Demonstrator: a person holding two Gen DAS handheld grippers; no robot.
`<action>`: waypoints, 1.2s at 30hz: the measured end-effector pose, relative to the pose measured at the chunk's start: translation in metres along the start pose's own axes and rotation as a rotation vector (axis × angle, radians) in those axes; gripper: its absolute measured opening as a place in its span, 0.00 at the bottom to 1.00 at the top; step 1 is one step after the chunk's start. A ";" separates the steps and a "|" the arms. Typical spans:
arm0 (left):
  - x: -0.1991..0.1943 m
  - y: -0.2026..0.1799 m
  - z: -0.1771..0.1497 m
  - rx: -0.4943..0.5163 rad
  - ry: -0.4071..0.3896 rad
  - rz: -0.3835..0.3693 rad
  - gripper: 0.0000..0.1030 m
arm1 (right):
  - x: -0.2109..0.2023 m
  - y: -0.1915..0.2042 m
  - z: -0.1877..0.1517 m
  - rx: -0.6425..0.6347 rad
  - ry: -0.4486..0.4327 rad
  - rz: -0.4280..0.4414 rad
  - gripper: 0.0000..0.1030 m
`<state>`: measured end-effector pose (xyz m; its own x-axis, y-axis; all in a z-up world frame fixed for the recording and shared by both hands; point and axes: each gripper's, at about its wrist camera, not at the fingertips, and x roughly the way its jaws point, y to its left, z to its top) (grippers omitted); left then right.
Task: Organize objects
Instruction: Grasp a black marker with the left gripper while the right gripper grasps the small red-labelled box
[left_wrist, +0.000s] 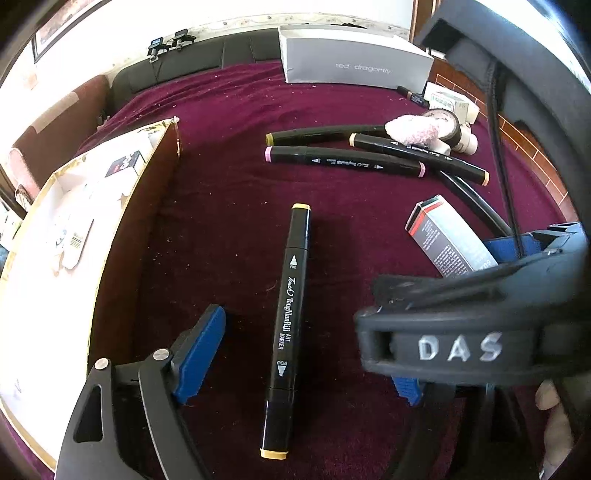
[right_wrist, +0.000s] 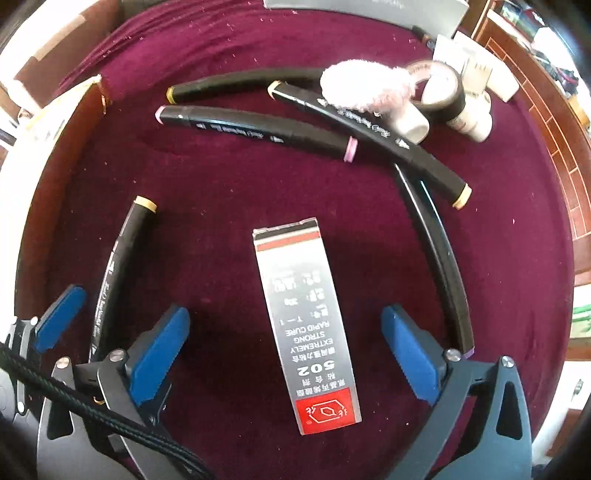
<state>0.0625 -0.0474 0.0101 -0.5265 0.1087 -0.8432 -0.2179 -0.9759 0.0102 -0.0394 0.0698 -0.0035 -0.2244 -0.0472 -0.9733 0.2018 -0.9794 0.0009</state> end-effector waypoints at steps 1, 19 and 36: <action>0.000 -0.001 0.000 0.001 0.000 0.001 0.75 | 0.000 0.000 -0.001 -0.001 -0.006 -0.004 1.00; -0.006 0.007 0.009 -0.011 0.064 -0.047 0.13 | -0.027 -0.009 -0.020 -0.101 -0.027 0.033 0.47; -0.004 -0.002 0.008 -0.019 0.057 -0.063 0.14 | -0.041 -0.034 -0.042 -0.069 -0.027 0.057 0.24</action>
<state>0.0585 -0.0447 0.0182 -0.4645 0.1595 -0.8711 -0.2331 -0.9710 -0.0535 0.0027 0.1135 0.0265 -0.2364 -0.1092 -0.9655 0.2802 -0.9591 0.0399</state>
